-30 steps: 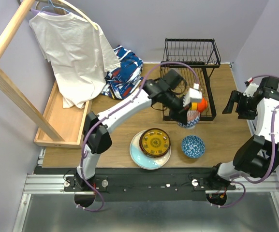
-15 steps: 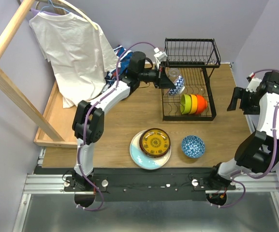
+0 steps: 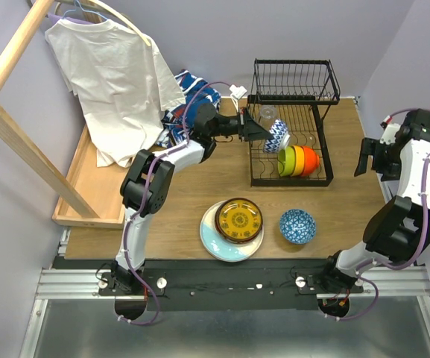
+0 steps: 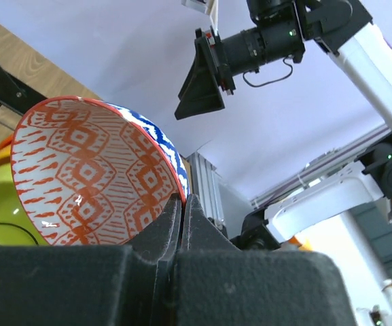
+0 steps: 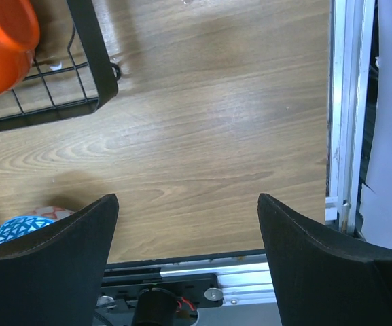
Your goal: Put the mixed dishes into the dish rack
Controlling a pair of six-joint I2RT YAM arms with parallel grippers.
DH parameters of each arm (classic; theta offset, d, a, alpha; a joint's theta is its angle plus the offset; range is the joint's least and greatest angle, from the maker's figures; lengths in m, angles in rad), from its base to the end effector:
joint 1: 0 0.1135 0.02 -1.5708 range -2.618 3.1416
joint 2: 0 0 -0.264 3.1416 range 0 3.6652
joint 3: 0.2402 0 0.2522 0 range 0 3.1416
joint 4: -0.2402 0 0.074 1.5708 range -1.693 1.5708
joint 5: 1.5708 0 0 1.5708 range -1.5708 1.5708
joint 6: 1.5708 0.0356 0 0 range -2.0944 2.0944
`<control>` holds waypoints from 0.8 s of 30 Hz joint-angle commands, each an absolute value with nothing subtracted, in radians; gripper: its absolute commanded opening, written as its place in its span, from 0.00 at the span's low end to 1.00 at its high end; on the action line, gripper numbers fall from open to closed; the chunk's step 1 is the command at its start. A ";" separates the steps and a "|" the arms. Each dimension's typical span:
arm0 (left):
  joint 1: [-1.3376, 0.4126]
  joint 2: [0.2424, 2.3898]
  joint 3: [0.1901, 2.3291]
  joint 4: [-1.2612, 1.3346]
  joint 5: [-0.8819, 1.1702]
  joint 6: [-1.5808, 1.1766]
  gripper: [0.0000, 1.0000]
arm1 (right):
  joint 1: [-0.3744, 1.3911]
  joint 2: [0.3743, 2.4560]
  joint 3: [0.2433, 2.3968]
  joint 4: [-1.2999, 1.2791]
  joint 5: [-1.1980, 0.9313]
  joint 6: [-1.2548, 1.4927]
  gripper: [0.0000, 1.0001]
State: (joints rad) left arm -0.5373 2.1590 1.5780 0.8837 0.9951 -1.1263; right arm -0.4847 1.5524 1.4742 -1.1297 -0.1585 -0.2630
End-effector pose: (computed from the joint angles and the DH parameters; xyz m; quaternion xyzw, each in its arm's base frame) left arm 0.4085 -0.2781 0.2767 0.2169 0.6098 -0.7137 0.2679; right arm 0.2705 -0.1361 0.3161 0.0943 0.9761 0.0068 0.1959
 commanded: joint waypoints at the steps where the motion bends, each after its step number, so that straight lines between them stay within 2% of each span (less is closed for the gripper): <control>1: -0.520 2.149 1.513 1.046 0.890 -1.236 0.00 | -0.488 1.523 1.441 -1.135 -0.127 -0.256 0.91; 10: -0.508 2.146 1.428 1.000 0.782 -1.276 0.00 | -0.488 1.514 1.422 -1.143 -0.112 -0.258 0.91; 21: -0.604 2.223 1.528 0.821 0.605 -1.273 0.00 | -0.488 1.526 1.417 -1.152 -0.097 -0.270 0.91; 24: -0.626 2.227 1.526 0.862 0.594 -1.284 0.00 | -0.488 1.516 1.411 -1.151 -0.095 -0.267 0.91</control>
State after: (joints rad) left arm -0.5861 2.2150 1.4982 0.8284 0.6621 -1.2671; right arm -0.4847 1.5372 1.4178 -1.1305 -0.1200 -0.2630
